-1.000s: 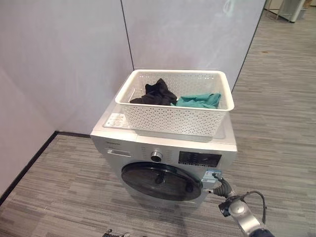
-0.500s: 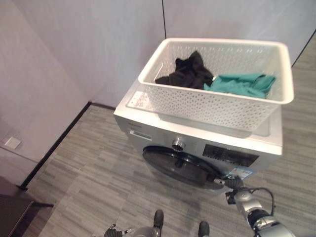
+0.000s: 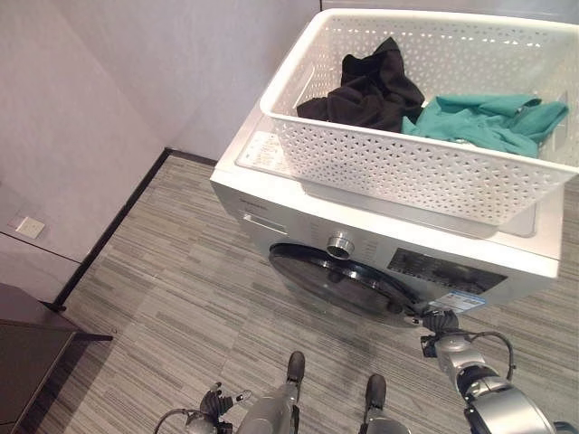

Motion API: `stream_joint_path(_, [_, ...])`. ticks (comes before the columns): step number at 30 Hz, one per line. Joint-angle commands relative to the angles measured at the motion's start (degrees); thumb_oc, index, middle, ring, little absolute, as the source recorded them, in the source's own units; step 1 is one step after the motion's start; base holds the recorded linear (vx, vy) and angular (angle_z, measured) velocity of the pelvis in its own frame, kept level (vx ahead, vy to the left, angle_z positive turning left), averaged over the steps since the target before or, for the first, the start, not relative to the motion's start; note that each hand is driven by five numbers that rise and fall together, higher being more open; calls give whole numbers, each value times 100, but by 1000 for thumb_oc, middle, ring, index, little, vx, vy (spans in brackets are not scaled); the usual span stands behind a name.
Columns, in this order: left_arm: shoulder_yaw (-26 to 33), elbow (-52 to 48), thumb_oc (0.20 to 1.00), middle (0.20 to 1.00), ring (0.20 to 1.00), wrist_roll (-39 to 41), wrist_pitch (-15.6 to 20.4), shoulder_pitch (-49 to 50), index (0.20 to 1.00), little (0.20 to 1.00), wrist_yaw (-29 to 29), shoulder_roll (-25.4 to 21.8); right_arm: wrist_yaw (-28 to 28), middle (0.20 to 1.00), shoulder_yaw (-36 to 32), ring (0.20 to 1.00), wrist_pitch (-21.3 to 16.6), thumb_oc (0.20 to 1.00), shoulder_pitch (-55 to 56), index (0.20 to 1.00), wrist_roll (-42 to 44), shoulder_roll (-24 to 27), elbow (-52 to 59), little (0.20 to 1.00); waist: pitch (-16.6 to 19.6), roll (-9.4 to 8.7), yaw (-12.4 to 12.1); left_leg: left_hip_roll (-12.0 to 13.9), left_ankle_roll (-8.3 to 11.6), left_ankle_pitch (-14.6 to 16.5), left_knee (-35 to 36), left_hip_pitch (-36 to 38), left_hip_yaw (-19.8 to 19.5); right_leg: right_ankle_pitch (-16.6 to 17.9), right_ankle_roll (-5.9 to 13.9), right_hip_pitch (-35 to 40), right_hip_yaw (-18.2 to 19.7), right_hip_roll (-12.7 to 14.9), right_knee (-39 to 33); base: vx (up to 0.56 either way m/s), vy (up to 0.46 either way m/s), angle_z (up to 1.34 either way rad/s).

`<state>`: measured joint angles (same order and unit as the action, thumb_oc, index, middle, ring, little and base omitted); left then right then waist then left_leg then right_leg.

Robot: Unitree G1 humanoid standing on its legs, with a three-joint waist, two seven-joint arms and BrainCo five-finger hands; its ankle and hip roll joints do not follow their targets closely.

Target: Grab the laundry basket,head to the washer,open it,put in the laundry and shut it.

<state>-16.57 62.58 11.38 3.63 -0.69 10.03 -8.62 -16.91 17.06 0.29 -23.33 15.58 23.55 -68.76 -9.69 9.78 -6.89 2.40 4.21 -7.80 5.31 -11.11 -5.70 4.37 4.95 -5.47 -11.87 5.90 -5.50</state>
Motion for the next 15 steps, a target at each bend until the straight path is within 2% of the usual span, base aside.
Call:
stream_joint_path(1, [-480,203,1000,1000,1000,130,126,-487,1000,1000,155,-200,761,1000,556,1000,-385,1000,-938,1000,518,-1780,208,1000,-138,-347,-464,-267,-153,423,-256,-51,83,-204,402,98,-18,865,166,31,-30,-1])
stream_joint_path(2, [-531,152,1000,1000,1000,146,101,-524,1000,1000,191,-199,873,1000,726,1000,-393,1000,-881,1000,755,-2051,244,1000,-139,-386,-488,-247,-147,441,-287,-27,71,-254,386,136,-25,851,217,0,0,0])
stream_joint_path(7, [-600,114,1000,1000,1000,113,37,-617,1000,1000,277,-237,1044,1000,1098,1000,-410,1000,-651,1000,932,-2317,368,1000,-168,-476,-492,-137,-125,495,-466,-1,-91,-526,296,159,-11,757,619,5,-87,4])
stream_joint_path(9, [-658,23,1000,1000,1000,81,48,-623,1000,1000,289,-281,1121,1000,1240,1000,-414,1000,-511,1000,917,-2323,447,1000,-243,-510,-435,-91,-114,503,-673,-86,-246,-816,226,40,357,505,1088,-43,-166,32])
stream_joint_path(11, [-790,-245,1000,1000,1000,-47,48,-564,1000,1000,211,-391,1111,1000,1310,1000,-451,1000,-337,1000,923,-2229,541,1000,-320,-567,-362,-158,-148,482,-843,-153,-519,-1264,40,-13,1120,-70,1495,-51,-119,51])
stream_joint_path(12, [-790,-246,1000,1000,1000,-47,47,-563,1000,1000,211,-391,1111,1000,1310,1000,-451,1000,-336,1000,923,-2228,541,1000,-304,-565,-364,-153,-146,475,-841,-172,-520,-1253,39,-30,1120,-75,1489,-93,-140,90])
stream_joint_path(13, [-763,-465,1000,1000,1000,-82,79,-465,1000,1000,222,-449,1150,1000,1284,1000,-462,1000,-302,1000,922,-2194,558,1000,-358,-605,-433,-150,-86,447,-933,-203,-626,-1304,-78,95,1105,-238,1440,-139,-253,116])
stream_joint_path(14, [-810,-628,1000,1000,1000,-78,74,-449,1000,1000,182,-475,1124,1000,1275,1000,-516,1000,-189,1000,1051,-2121,728,1000,-376,-636,-431,-195,-12,255,-897,-290,-922,-1364,-210,157,931,-389,1338,-137,-253,85])
stream_joint_path(15, [-810,-628,1000,1000,1000,-78,74,-449,1000,1000,182,-475,1124,1000,1276,1000,-516,1000,-189,1000,1051,-2120,728,1000,-373,-635,-429,-195,-12,254,-897,-294,-925,-1363,-211,155,929,-389,1337,-161,-291,84])
